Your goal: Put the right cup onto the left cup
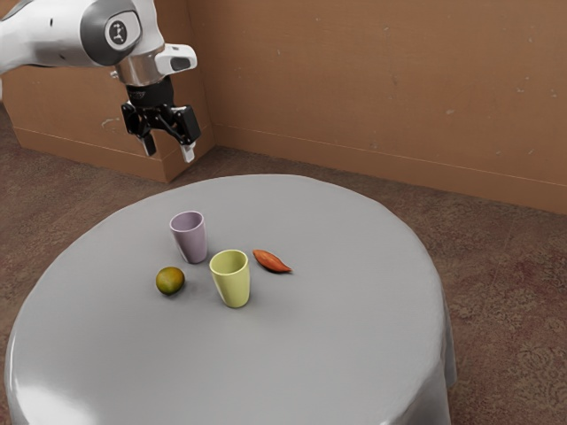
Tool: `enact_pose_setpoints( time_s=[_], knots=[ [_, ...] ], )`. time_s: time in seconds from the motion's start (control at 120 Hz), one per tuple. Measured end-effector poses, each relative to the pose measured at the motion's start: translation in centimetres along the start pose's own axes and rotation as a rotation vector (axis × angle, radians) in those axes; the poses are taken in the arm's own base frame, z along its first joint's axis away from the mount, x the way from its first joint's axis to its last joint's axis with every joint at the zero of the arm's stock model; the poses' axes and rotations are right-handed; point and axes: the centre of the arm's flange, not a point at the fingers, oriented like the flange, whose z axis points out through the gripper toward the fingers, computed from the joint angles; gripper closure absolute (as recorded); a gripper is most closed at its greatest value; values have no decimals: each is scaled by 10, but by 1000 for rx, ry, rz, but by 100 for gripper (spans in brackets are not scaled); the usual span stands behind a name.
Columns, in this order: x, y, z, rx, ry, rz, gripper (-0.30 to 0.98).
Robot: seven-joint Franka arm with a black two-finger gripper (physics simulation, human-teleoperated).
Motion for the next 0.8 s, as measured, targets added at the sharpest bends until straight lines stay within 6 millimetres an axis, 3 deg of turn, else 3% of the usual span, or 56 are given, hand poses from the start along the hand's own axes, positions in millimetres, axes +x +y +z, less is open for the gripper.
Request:
enact_pose_setpoints(
  time_s=[0.258, 0.333, 0.508, 0.633, 0.8],
  knots=[
    [0, 1, 1, -3, -3, 9, 0],
    [-2, 1, 10, -7, -22, 11, 0],
    [-8, 9, 47, -79, -92, 2, 0],
    [-12, 26, 78, -67, -116, 30, 0],
    [-19, 23, 122, -39, -129, 24, 0]
  ],
)
